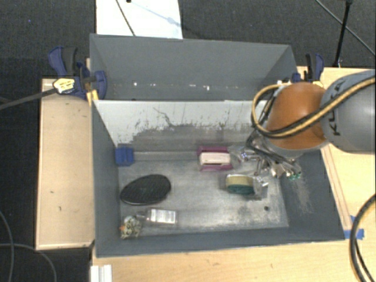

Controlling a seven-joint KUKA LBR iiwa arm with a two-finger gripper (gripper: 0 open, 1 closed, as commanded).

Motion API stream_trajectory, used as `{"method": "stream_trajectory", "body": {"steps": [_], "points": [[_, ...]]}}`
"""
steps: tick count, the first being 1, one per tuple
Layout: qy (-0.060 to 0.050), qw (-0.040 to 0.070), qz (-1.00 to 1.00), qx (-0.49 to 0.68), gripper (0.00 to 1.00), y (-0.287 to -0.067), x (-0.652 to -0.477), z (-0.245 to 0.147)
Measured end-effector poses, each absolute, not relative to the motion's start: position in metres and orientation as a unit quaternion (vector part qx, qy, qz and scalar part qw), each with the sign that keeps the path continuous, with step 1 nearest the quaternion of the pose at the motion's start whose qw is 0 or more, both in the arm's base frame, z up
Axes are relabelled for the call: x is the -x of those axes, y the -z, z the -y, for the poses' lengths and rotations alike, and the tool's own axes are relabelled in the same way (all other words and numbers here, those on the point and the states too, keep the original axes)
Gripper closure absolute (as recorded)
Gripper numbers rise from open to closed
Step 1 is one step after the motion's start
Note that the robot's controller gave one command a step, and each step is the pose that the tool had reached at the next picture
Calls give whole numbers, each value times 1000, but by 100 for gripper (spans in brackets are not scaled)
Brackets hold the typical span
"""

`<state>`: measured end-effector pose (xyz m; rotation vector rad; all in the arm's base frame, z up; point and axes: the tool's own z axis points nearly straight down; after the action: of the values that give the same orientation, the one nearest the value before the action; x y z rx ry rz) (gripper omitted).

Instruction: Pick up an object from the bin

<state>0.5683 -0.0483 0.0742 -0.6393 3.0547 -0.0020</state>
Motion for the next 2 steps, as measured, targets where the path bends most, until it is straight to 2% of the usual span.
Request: {"method": "stream_trajectory", "body": {"steps": [1, 2], "points": [[2, 18, -979, 205, 100, -80, -573, 47], [1, 5, -981, 192, 100, -166, -575, 36]]}}
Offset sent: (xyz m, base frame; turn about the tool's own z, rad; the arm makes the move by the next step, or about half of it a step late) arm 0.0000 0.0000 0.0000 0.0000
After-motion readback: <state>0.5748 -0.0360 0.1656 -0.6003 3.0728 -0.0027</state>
